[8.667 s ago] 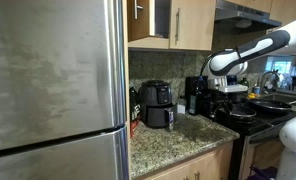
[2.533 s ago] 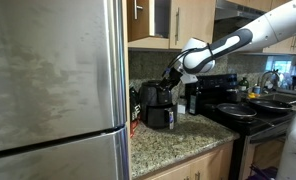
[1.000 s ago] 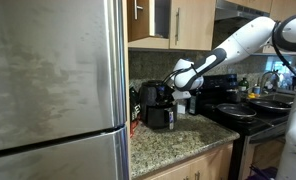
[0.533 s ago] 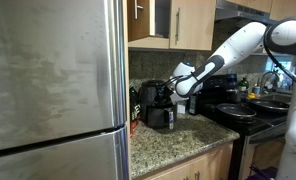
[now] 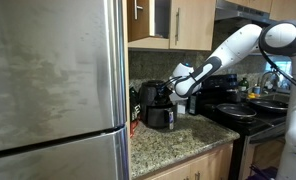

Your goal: Turn on the air fryer

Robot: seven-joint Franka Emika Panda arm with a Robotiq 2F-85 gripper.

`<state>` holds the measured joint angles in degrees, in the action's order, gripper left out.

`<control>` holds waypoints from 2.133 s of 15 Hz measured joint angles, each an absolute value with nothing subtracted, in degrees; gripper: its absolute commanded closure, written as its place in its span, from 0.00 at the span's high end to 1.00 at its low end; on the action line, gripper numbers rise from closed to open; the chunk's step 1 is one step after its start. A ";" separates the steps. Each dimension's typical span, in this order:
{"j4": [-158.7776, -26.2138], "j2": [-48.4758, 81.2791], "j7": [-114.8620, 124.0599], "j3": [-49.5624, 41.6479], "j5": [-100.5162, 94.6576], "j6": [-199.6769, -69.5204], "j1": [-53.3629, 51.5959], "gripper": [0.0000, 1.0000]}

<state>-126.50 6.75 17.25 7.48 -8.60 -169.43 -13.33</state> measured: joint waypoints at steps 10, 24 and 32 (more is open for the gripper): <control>-121.01 13.23 18.98 7.96 -8.62 -170.47 -14.47 1.00; -121.69 7.37 32.25 1.33 -19.61 -168.27 -20.02 1.00; -122.55 -1.09 32.03 0.89 -18.47 -163.82 -20.09 1.00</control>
